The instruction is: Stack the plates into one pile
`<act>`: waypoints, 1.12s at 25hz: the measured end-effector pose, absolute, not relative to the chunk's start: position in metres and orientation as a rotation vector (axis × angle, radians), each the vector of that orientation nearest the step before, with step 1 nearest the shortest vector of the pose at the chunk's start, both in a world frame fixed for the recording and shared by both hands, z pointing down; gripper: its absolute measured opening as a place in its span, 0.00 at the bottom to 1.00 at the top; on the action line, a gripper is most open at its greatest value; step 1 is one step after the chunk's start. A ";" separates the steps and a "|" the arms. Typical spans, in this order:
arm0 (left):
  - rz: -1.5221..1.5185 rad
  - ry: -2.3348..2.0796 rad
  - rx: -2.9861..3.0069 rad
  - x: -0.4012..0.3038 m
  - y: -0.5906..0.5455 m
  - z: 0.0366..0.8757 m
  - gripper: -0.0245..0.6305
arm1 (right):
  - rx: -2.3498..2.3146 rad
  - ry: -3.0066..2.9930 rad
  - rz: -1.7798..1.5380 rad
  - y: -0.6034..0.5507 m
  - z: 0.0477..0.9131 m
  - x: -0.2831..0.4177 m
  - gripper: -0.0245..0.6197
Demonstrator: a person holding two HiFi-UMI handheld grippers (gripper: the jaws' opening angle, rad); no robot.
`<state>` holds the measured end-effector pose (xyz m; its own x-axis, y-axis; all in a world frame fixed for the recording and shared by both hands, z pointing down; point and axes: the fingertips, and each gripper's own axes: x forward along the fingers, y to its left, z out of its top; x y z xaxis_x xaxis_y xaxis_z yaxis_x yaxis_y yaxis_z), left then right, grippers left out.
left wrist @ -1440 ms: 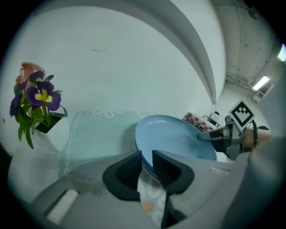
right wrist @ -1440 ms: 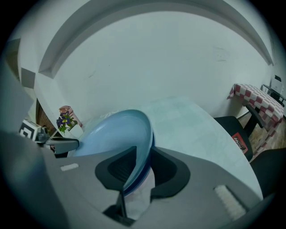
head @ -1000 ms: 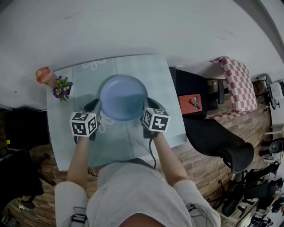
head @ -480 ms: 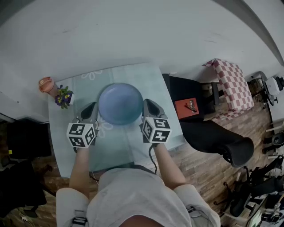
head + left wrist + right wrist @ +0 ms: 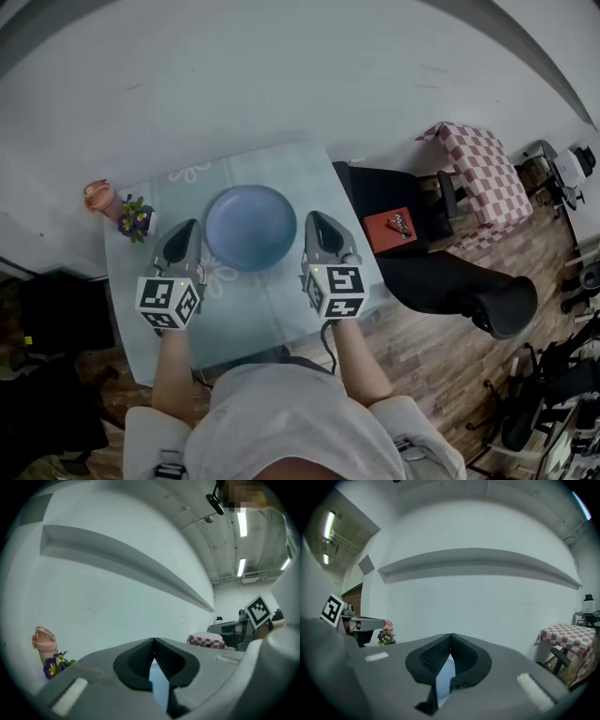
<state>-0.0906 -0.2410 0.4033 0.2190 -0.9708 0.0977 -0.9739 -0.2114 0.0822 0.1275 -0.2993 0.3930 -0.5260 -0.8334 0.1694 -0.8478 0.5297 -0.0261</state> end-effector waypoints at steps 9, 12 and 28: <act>-0.081 -1.912 2.433 -0.079 -0.228 0.356 0.04 | 1.475 -2.683 0.088 -0.282 0.361 0.137 0.04; -0.110 -1.939 2.439 -0.081 -0.223 0.344 0.04 | 1.494 -2.696 0.058 -0.277 0.351 0.141 0.04; -0.227 -2.071 2.450 -0.086 -0.190 0.304 0.04 | 1.622 -2.715 -0.035 -0.251 0.314 0.162 0.04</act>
<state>-0.0859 -0.1901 0.3042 0.1619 -0.9745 -0.1551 -0.9850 -0.1691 0.0344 0.1620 -0.2505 0.3142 -0.4739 -0.8801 -0.0294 -0.8805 0.4739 0.0080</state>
